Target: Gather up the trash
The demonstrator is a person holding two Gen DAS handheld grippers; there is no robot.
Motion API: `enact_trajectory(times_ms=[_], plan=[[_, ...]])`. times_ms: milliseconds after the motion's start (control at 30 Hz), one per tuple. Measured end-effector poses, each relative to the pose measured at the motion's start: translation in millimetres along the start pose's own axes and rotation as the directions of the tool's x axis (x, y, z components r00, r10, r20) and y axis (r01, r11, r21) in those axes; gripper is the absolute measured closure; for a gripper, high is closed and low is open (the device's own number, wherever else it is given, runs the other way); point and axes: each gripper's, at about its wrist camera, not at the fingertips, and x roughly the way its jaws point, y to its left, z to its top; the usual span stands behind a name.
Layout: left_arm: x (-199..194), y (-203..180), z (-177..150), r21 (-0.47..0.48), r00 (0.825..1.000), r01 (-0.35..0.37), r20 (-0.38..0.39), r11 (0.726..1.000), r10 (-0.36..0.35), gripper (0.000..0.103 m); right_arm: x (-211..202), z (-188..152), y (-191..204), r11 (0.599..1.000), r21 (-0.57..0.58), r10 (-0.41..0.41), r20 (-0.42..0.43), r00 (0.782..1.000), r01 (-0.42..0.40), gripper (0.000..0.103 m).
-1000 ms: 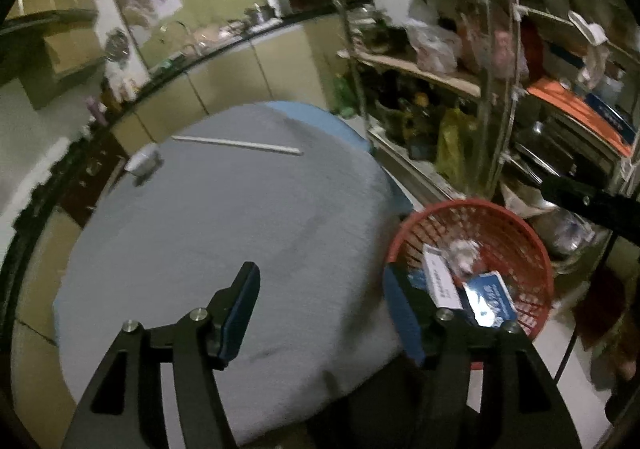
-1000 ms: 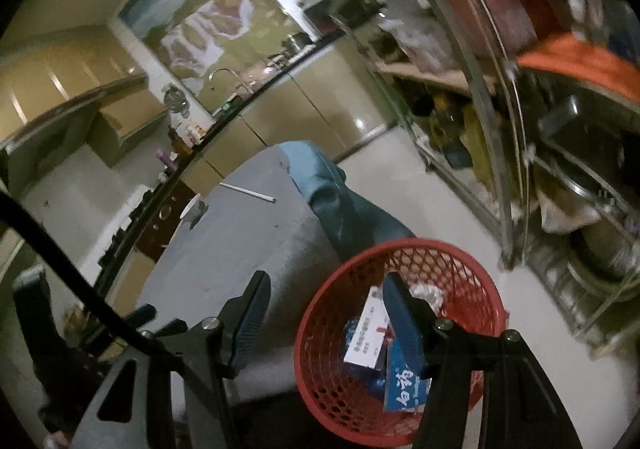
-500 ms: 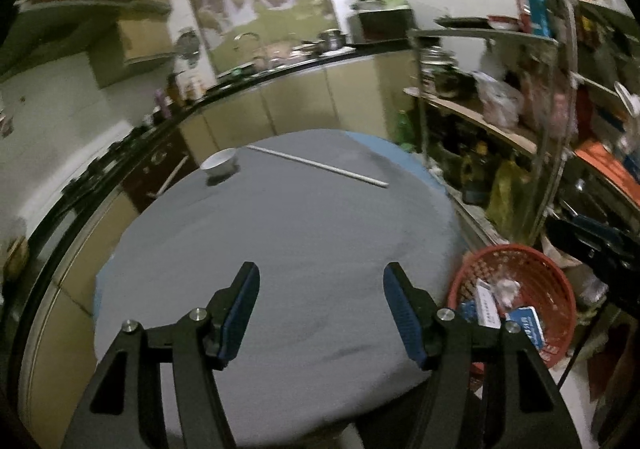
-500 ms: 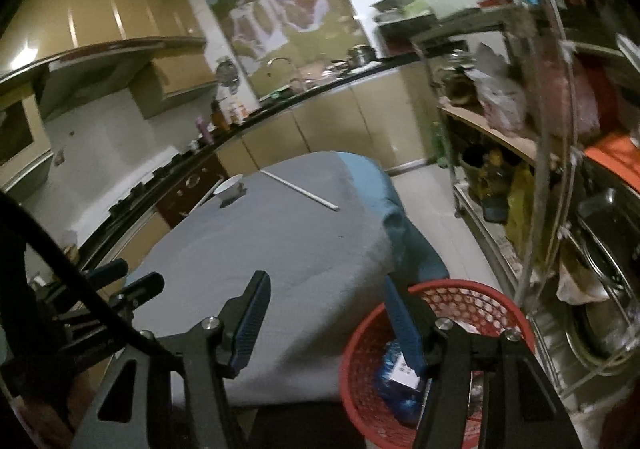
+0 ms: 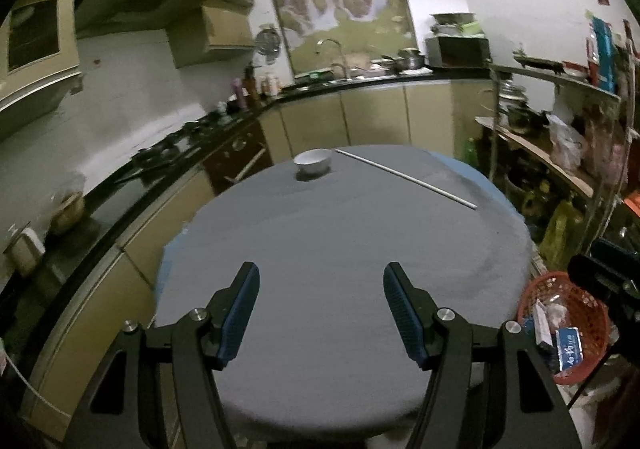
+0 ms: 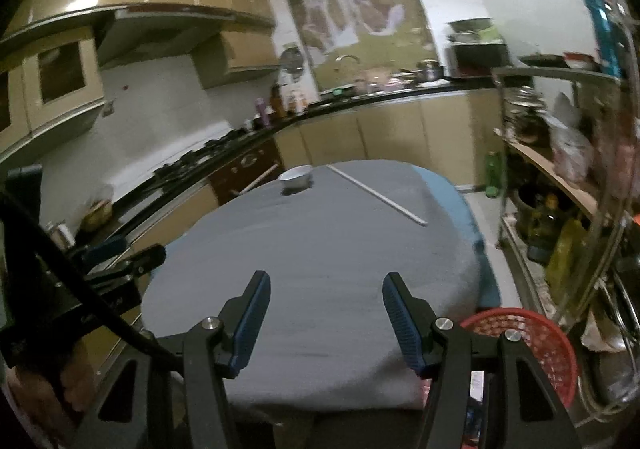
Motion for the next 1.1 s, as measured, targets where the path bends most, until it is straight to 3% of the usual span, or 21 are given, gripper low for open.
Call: enact_trajectory(times_ms=[233,633,1100], plan=[[-14.8,46.3,-7.1,-0.059,0.998,-0.044,0.038,0.997,0.046,0.038,5.2,4.8,61.6,0.996,-0.084,0.012,0.003,1.000,-0.012,0.041],[-26.6,109.3,-24.8,-0.128,0.994,-0.083,0.062,0.988,0.092,0.038,15.8,7.5,133.9,0.989,-0.149,0.022,-0.006,1.000,-0.023,0.041],[-29.3,124.7,-26.1,-0.168,0.992,-0.108,0.052,0.980,0.118,0.038,14.1,8.5,153.9,0.978,-0.203,0.051,-0.004,0.999,-0.050,0.041]])
